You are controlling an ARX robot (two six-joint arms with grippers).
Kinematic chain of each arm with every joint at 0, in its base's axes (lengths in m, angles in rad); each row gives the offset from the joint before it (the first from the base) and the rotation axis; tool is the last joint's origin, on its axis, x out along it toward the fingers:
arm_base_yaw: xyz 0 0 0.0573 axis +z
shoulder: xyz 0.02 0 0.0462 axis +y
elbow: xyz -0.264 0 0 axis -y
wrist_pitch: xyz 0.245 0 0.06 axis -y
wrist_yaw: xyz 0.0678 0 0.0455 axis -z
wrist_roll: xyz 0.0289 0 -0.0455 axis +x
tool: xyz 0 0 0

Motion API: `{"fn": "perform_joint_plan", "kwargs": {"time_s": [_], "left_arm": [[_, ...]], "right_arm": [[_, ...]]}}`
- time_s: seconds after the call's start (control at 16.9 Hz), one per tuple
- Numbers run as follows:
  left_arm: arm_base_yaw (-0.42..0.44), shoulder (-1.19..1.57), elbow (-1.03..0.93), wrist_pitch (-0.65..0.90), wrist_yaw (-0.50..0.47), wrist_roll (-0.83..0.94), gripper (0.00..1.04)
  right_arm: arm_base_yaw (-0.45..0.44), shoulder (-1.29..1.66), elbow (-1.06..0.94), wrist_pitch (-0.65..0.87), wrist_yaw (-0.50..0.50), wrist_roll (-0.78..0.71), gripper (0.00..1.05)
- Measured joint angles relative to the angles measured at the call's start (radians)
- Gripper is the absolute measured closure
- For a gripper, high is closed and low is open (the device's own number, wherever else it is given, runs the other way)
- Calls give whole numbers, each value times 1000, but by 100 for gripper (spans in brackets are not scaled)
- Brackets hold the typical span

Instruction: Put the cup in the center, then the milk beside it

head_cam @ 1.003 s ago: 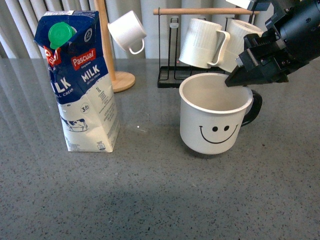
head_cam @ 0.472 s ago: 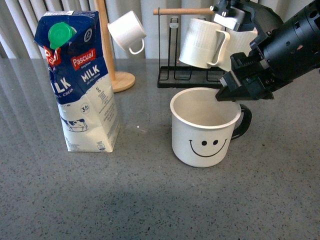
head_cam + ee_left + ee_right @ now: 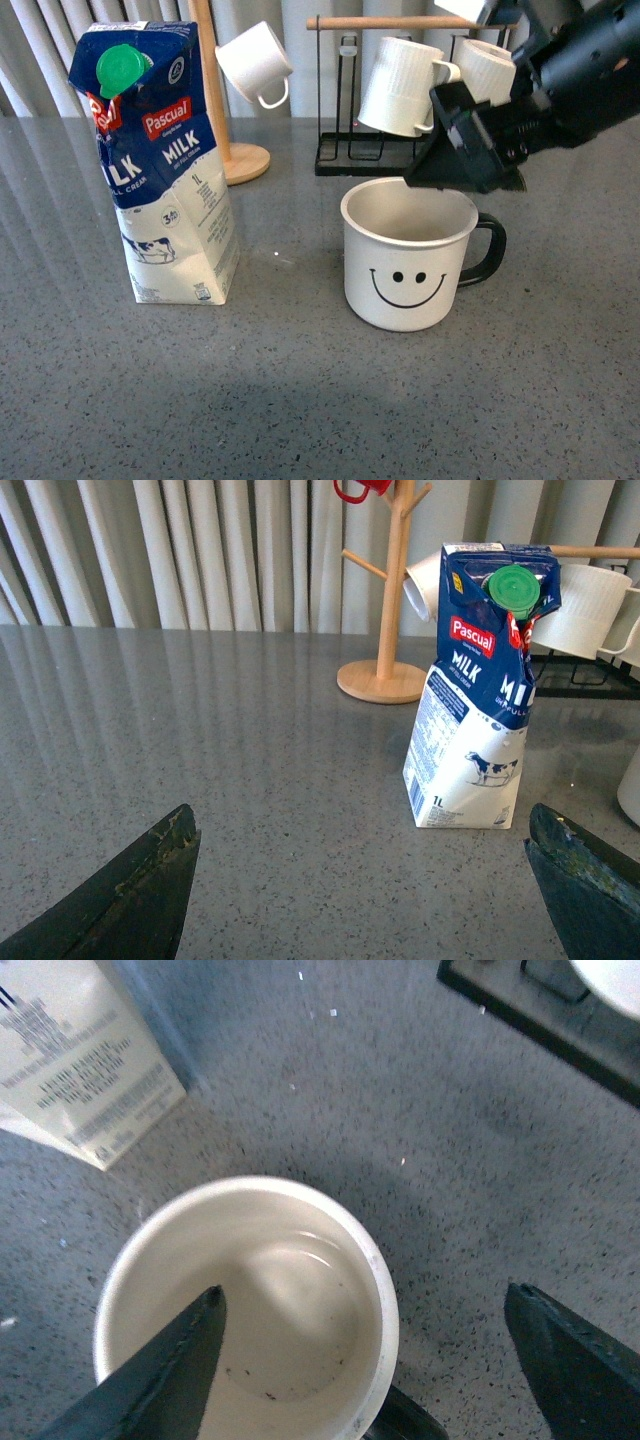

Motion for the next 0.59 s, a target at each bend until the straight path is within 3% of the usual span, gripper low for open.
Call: {"fn": "perform_joint_plan", "kwargs": {"time_s": [0.06, 0.3, 0.41, 0.59], "left_arm": [[0, 0, 0, 0, 0, 0, 7], [0, 0, 0, 0, 0, 0, 7], [0, 0, 0, 0, 0, 0, 7], [0, 0, 0, 0, 0, 0, 7]], "right_arm": [[-10, -44, 0, 29, -3, 15, 6], [-108, -249, -112, 255, 10, 153, 6], [-230, -497, -335, 464, 16, 282, 7], [-451, -917, -681, 614, 3, 409, 7]]}}
